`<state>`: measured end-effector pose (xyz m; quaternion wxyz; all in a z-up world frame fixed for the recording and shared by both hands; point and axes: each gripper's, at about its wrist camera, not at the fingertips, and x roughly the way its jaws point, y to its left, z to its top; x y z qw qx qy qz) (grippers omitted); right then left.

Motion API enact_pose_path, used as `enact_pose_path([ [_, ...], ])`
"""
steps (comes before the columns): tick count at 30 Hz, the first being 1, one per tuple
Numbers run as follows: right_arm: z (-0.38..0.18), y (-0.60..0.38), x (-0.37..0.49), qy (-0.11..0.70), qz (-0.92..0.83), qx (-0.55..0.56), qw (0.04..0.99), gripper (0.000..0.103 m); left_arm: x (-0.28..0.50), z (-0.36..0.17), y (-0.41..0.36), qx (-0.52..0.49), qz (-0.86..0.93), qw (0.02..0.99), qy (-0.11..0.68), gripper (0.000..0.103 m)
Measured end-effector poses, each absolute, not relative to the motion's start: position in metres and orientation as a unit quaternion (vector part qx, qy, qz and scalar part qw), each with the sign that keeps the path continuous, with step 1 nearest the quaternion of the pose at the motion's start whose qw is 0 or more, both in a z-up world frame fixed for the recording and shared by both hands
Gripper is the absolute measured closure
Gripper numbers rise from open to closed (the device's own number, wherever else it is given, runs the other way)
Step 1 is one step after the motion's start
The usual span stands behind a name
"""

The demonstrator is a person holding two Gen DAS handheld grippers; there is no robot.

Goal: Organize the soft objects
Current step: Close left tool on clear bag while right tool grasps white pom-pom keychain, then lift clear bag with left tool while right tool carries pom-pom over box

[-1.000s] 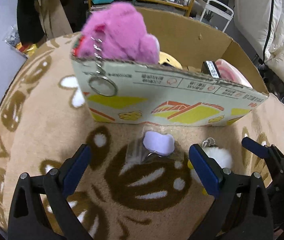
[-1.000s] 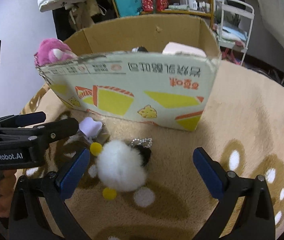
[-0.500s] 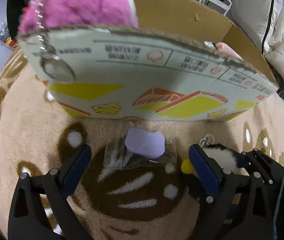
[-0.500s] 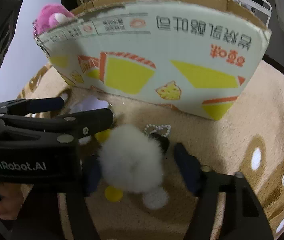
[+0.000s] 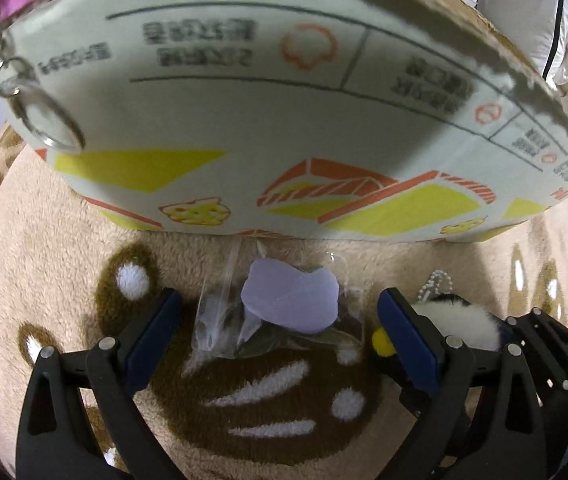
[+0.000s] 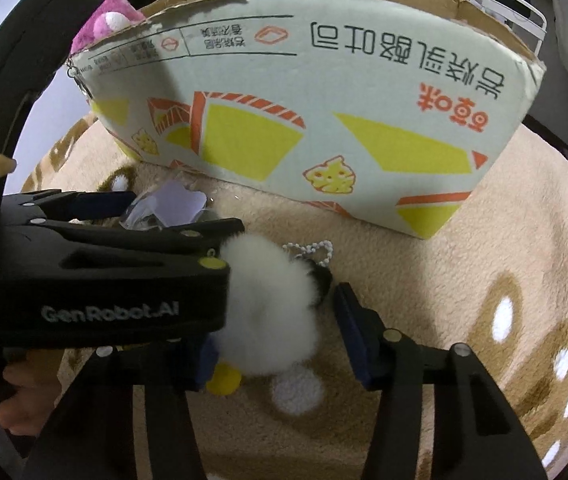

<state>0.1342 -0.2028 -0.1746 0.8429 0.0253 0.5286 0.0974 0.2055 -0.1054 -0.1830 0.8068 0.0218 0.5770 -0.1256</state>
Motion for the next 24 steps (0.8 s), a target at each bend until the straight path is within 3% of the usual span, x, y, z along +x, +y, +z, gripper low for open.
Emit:
enact_pose_path([
  [8, -0.178, -0.194, 0.137, 0.529, 0.095, 0.023, 0.843, 0.047, 0.196, -0.186, -0.119, 0.032, -0.120, 0.810, 0.573, 0.007],
  [12, -0.179, -0.195, 0.138, 0.528, 0.095, 0.022, 0.843, 0.048, 0.195, -0.184, -0.110, 0.034, -0.115, 0.812, 0.571, 0.016],
  [15, -0.178, -0.197, 0.137, 0.525, 0.092, 0.026, 0.846, 0.056, 0.193, -0.181, -0.106, 0.032, -0.107, 0.814, 0.570, 0.024],
  [24, -0.175, -0.205, 0.140, 0.523, 0.084, 0.037, 0.848, 0.061, 0.180, -0.176, -0.097, 0.025, -0.112, 0.816, 0.567, 0.027],
])
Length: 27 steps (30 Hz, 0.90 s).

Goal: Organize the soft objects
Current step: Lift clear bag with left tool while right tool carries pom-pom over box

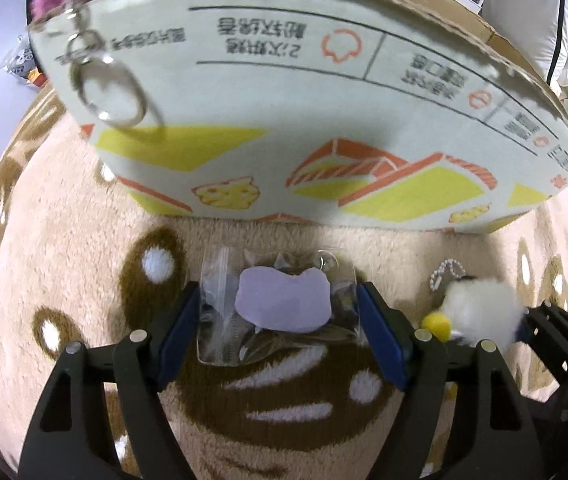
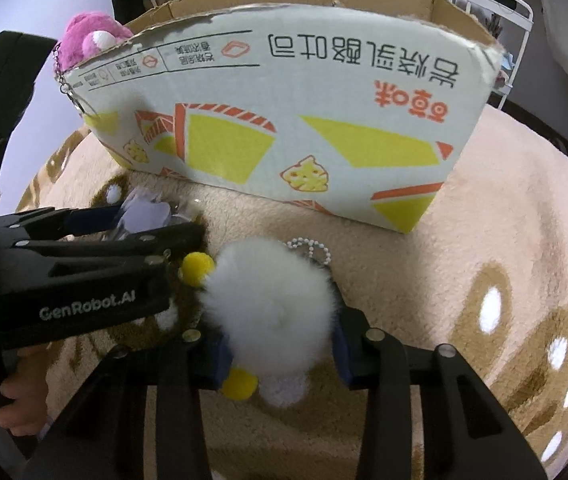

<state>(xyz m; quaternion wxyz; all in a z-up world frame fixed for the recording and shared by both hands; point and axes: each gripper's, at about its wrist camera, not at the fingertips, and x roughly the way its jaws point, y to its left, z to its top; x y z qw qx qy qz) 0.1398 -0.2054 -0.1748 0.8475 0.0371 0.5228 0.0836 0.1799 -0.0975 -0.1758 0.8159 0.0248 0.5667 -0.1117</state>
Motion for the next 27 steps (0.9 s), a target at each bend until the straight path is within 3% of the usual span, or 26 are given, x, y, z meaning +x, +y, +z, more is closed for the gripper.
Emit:
enact_pose_path([
  [11, -0.148, -0.219, 0.124, 0.479, 0.067, 0.048, 0.874, 0.062, 0.141, -0.150, -0.058, -0.011, -0.068, 0.835, 0.546, 0.027],
  [20, -0.105, -0.223, 0.098, 0.407, 0.063, 0.045, 0.910, 0.062, 0.094, -0.100, -0.050, 0.021, -0.053, 0.882, 0.468, 0.027],
  [27, -0.068, -0.225, 0.078, 0.353, 0.067, 0.036, 0.932, 0.062, 0.069, -0.033, -0.058, 0.036, -0.055, 0.932, 0.356, 0.027],
])
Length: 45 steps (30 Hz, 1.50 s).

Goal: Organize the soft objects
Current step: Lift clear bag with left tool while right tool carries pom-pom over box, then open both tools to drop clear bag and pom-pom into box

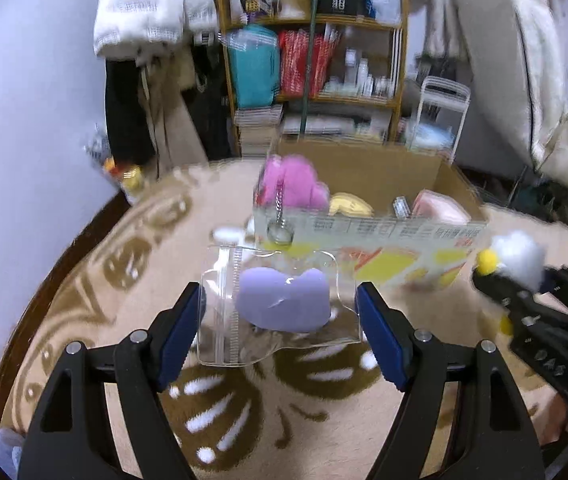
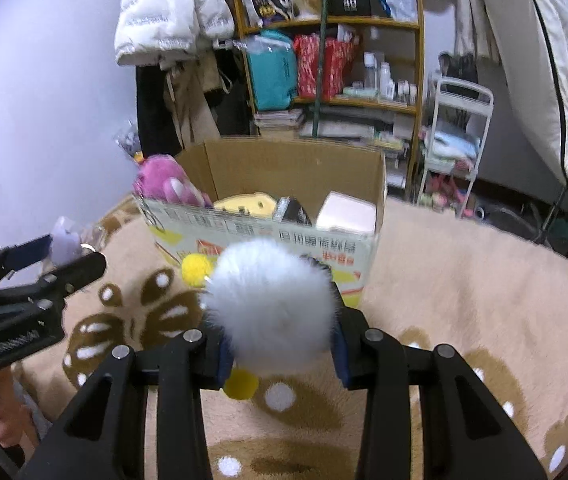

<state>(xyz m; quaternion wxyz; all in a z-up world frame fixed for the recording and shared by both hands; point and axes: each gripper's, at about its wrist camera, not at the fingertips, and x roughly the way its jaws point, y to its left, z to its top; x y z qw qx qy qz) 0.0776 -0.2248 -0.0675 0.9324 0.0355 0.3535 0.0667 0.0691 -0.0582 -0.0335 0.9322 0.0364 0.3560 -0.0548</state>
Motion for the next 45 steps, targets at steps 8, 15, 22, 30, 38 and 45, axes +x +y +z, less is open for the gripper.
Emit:
enact_pose_path([
  [8, -0.024, -0.228, 0.072, 0.292, 0.076, 0.029, 0.953, 0.062, 0.052, 0.012, -0.052, 0.040, -0.060, 0.961, 0.266, 0.027],
  [15, -0.002, -0.227, 0.081, 0.269, 0.089, 0.013, 0.959, 0.062, 0.062, 0.034, -0.046, 0.023, -0.097, 0.969, 0.226, 0.027],
  [22, 0.016, -0.235, 0.106, 0.248, 0.094, 0.001, 0.964, 0.062, 0.103, 0.053, -0.053, 0.031, -0.088, 0.974, 0.205, 0.027],
  [30, 0.026, -0.240, 0.150, 0.234, 0.115, 0.001, 0.966, 0.061, 0.147, 0.045, -0.065, 0.045, -0.082, 0.975, 0.202, 0.027],
  [38, -0.006, -0.252, 0.183, 0.258, 0.128, 0.058, 0.956, 0.061, 0.181, 0.018, -0.088, 0.051, -0.097, 0.967, 0.231, 0.027],
  [45, -0.044, -0.264, 0.203, 0.295, 0.129, 0.084, 0.943, 0.060, 0.200, -0.003, -0.104, 0.070, -0.108, 0.957, 0.259, 0.026],
])
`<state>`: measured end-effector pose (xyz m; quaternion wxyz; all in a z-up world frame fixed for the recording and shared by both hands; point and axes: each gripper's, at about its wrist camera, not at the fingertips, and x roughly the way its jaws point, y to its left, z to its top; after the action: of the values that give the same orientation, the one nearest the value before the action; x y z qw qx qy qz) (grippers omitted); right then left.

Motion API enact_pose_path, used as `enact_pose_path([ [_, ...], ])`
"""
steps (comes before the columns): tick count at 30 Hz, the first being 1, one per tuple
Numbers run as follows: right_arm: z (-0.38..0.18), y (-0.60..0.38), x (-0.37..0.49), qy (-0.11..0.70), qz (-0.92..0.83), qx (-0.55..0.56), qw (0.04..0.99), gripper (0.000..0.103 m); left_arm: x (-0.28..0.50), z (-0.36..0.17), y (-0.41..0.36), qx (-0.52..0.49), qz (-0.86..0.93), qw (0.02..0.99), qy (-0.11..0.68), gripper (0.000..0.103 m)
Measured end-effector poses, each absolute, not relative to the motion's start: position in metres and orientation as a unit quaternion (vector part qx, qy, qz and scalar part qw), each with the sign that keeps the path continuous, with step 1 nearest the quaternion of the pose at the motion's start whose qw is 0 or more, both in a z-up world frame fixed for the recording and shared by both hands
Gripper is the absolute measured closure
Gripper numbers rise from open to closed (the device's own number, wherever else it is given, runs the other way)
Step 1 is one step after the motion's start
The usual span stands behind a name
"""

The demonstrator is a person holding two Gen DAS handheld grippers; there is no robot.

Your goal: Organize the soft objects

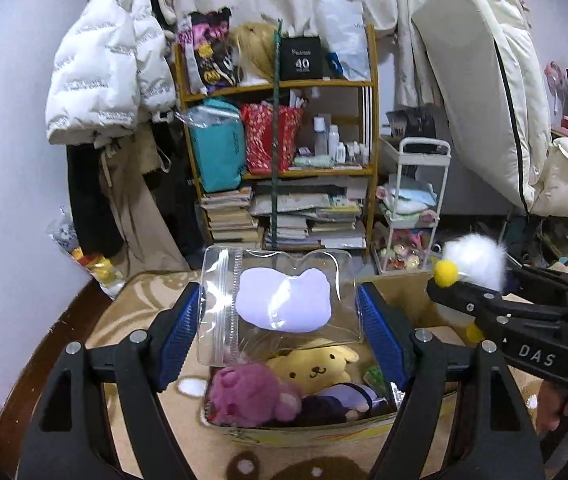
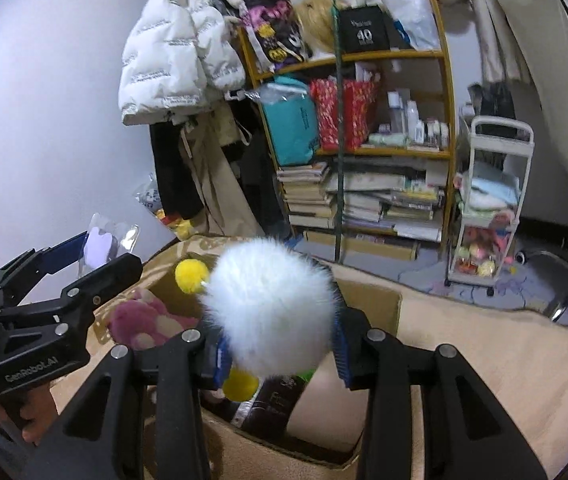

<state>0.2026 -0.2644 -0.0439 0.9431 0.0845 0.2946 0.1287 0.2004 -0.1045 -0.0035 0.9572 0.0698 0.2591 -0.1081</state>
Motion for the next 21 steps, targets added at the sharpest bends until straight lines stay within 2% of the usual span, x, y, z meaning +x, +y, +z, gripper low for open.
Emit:
enact_pose_path([
  [4, -0.053, -0.270, 0.209, 0.308, 0.121, 0.093, 0.939, 0.060, 0.205, -0.011, -0.110, 0.083, -0.114, 0.950, 0.277, 0.025],
  [6, -0.056, -0.272, 0.211, 0.311, 0.126, 0.102, 0.936, 0.059, 0.206, -0.013, -0.111, 0.081, -0.109, 0.950, 0.281, 0.015],
  [8, -0.057, -0.271, 0.213, 0.313, 0.128, 0.099, 0.936, 0.057, 0.204, -0.014, -0.109, 0.077, -0.109, 0.951, 0.279, 0.014],
  [13, -0.059, -0.266, 0.211, 0.315, 0.130, 0.099, 0.935, 0.037, 0.200, -0.012, -0.103, 0.085, -0.094, 0.952, 0.280, 0.012],
  [15, -0.057, -0.264, 0.209, 0.312, 0.123, 0.095, 0.937, 0.026, 0.195, -0.010, -0.097, 0.087, -0.087, 0.953, 0.276, 0.006],
  [17, -0.053, -0.259, 0.204, 0.303, 0.119, 0.084, 0.942, 0.015, 0.189, -0.007, -0.091, 0.086, -0.083, 0.955, 0.273, 0.005],
  [21, -0.040, -0.253, 0.189, 0.288, 0.112, 0.076, 0.948, 0.005, 0.176, 0.000, -0.081, 0.085, -0.075, 0.956, 0.272, 0.005],
])
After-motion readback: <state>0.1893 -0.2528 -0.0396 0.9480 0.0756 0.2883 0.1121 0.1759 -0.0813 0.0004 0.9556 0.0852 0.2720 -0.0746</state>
